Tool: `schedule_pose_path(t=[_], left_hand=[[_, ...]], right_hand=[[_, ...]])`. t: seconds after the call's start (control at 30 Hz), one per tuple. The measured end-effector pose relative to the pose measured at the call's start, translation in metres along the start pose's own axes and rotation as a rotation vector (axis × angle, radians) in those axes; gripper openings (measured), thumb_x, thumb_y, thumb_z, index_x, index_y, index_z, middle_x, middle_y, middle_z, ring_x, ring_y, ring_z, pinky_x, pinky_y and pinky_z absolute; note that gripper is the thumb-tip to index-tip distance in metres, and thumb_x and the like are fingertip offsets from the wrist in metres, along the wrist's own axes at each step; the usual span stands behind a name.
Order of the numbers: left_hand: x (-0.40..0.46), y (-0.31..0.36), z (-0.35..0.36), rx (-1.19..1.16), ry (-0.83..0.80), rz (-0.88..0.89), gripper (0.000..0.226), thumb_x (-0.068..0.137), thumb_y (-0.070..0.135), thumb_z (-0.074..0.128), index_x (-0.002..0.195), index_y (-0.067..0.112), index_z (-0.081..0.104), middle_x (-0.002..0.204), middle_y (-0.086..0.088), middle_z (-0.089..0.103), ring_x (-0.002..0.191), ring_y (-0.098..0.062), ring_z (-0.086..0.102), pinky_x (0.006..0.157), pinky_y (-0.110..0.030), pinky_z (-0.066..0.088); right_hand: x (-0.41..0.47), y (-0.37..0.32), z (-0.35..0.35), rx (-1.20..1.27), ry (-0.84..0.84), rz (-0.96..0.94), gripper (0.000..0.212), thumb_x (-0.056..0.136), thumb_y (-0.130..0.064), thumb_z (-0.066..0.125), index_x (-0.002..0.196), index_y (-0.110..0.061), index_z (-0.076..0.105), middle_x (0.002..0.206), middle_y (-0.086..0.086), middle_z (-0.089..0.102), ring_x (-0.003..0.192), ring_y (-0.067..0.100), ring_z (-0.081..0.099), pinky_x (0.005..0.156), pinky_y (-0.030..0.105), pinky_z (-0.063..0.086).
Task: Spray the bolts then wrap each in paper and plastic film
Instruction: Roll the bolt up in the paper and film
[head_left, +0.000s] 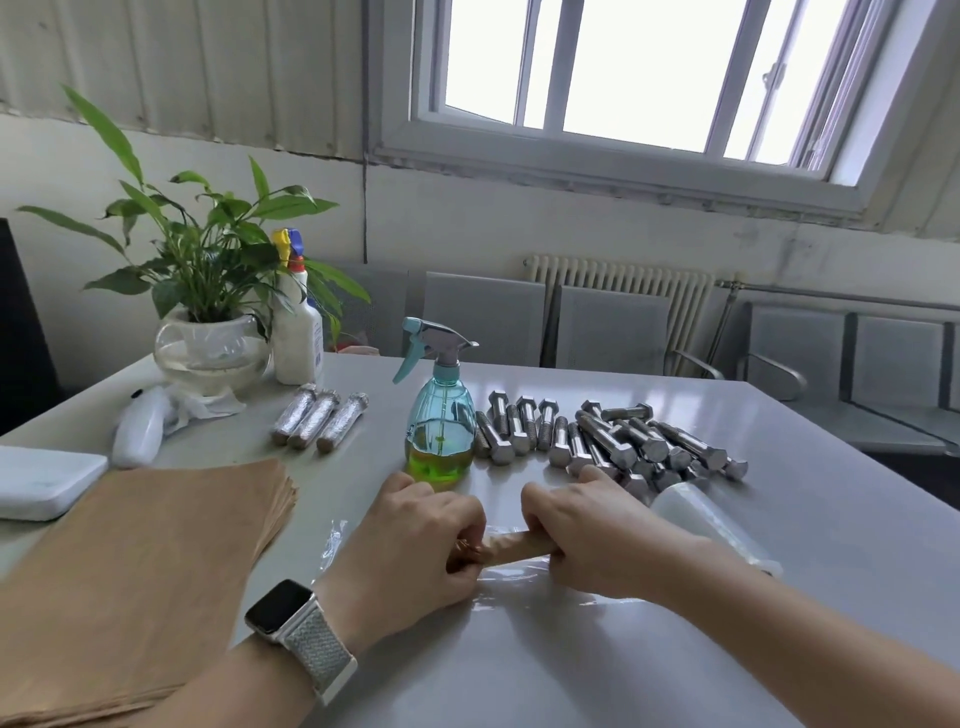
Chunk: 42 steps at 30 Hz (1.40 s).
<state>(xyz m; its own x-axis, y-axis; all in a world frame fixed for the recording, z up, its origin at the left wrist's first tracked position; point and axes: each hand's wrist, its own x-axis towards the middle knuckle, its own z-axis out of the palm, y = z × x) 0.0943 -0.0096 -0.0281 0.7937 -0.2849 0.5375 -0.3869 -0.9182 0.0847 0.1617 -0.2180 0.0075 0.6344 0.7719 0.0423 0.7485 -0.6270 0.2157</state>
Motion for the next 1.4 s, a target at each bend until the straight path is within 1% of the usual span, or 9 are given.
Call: schedule_pose_path(t=[0.17,0.33,0.53,0.7,0.8,0.97,1.13,1.27,1.4], left_hand=[[-0.001,-0.001,0.003,-0.016,-0.001,-0.003,0.018,0.066,0.045,0.060,0.077,0.031,0.060,0.072,0.016,0.064,0.068,-0.010,0.056,0.081,-0.026,0.031],[-0.002,-0.002,0.003,-0.032,-0.014,-0.017,0.022,0.066,0.043,0.072,0.079,0.031,0.060,0.075,0.017,0.065,0.069,-0.010,0.057,0.082,-0.028,0.031],[0.000,0.001,0.001,-0.038,-0.029,-0.016,0.023,0.068,0.046,0.073,0.080,0.031,0.061,0.077,0.017,0.065,0.071,-0.010,0.056,0.083,-0.028,0.031],[0.000,0.002,0.002,-0.035,-0.046,0.001,0.027,0.068,0.052,0.075,0.081,0.032,0.062,0.078,0.019,0.064,0.074,-0.007,0.056,0.085,-0.027,0.030],[-0.001,-0.002,-0.002,-0.189,-0.055,-0.046,0.033,0.078,0.065,0.059,0.086,0.034,0.065,0.088,0.022,0.063,0.083,0.003,0.055,0.091,-0.028,0.034],[-0.004,-0.020,-0.022,-0.304,0.100,-0.145,0.011,0.079,0.040,0.064,0.073,0.031,0.068,0.084,0.022,0.064,0.080,0.003,0.062,0.086,-0.038,0.044],[-0.008,-0.024,-0.021,-0.078,-0.159,-0.143,0.017,0.082,0.050,0.062,0.080,0.035,0.071,0.089,0.030,0.056,0.085,0.007,0.056,0.089,-0.024,0.028],[-0.008,-0.028,-0.016,-0.123,-0.237,-0.136,0.012,0.089,0.043,0.061,0.092,0.038,0.071,0.097,0.032,0.055,0.096,0.009,0.053,0.093,-0.020,0.025],[-0.011,-0.033,-0.021,-0.223,-0.307,-0.168,0.025,0.083,0.059,0.057,0.092,0.040,0.071,0.102,0.029,0.057,0.097,0.006,0.054,0.093,-0.023,0.031]], right_hand=[[-0.008,0.009,0.005,0.157,-0.032,-0.005,0.024,0.082,-0.021,0.056,0.101,-0.030,0.045,0.102,-0.011,0.050,0.096,0.014,0.053,0.087,0.030,0.030],[-0.013,0.020,0.009,0.307,0.037,0.001,0.025,0.086,-0.037,0.069,0.107,-0.034,0.056,0.096,-0.019,0.049,0.086,-0.002,0.043,0.090,0.024,0.026],[-0.028,0.015,0.022,0.379,0.154,0.044,0.022,0.092,-0.034,0.062,0.112,-0.039,0.060,0.104,-0.020,0.052,0.090,-0.013,0.038,0.090,0.019,0.026],[-0.036,0.011,0.032,0.421,0.226,0.096,0.021,0.097,-0.037,0.058,0.116,-0.037,0.068,0.108,-0.019,0.058,0.101,0.000,0.053,0.094,0.025,0.031],[-0.038,0.009,0.036,0.463,0.265,0.121,0.022,0.097,-0.040,0.058,0.113,-0.036,0.072,0.107,-0.017,0.061,0.103,0.003,0.055,0.095,0.029,0.033],[-0.037,0.009,0.040,0.500,0.299,0.124,0.018,0.095,-0.034,0.063,0.108,-0.033,0.075,0.105,-0.016,0.063,0.101,0.006,0.057,0.095,0.033,0.034],[-0.038,0.008,0.041,0.543,0.337,0.128,0.015,0.092,-0.029,0.068,0.105,-0.030,0.076,0.099,-0.015,0.064,0.096,0.009,0.060,0.092,0.039,0.040],[-0.037,0.007,0.041,0.559,0.359,0.118,0.013,0.090,-0.024,0.071,0.101,-0.028,0.077,0.095,-0.014,0.064,0.090,0.011,0.061,0.086,0.043,0.045],[-0.038,0.006,0.040,0.577,0.363,0.127,0.013,0.089,-0.022,0.072,0.100,-0.028,0.077,0.094,-0.014,0.064,0.089,0.010,0.061,0.085,0.045,0.046]])
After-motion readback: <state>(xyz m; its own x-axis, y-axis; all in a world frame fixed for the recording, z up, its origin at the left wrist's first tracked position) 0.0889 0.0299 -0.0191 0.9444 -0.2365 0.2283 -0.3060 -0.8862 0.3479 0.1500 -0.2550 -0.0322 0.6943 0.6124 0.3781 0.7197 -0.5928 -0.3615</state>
